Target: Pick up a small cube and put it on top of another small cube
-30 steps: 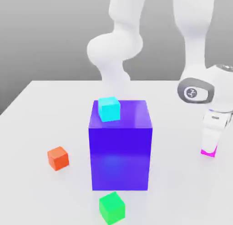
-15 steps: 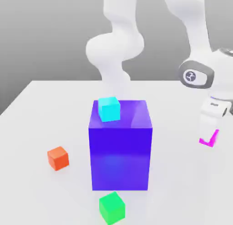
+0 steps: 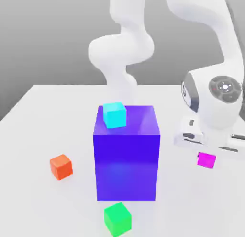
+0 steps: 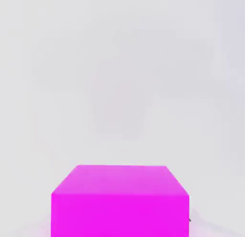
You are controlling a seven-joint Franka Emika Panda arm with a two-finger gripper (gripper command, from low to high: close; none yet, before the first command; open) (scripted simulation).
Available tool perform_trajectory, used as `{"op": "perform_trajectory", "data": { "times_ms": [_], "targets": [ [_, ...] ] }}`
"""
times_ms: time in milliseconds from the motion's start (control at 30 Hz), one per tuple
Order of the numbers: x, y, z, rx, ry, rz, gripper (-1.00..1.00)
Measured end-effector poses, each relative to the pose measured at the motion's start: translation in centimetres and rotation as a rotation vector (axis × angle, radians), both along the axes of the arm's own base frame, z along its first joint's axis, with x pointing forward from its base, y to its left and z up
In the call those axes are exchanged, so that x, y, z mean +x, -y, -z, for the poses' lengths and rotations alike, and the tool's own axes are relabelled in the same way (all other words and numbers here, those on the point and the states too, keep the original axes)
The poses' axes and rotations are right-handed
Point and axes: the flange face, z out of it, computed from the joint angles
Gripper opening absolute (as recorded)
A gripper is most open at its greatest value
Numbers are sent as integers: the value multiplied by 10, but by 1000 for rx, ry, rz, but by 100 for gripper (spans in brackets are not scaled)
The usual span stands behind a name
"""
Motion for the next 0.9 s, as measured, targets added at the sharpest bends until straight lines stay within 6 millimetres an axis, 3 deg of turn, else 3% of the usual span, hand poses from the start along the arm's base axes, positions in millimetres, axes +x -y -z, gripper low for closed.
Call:
{"op": "perform_trajectory", "data": {
  "times_ms": [133,300,667,733,900],
  "targets": [
    [32,15,-7,45,-138,381,-100],
    [74,54,-9,20,-278,819,-100],
    [140,136,-24,-17,-477,1440,-100],
    [146,152,-25,-49,-488,1527,-100],
    [140,206,-14,-279,-388,1717,-100]
  ]
}}
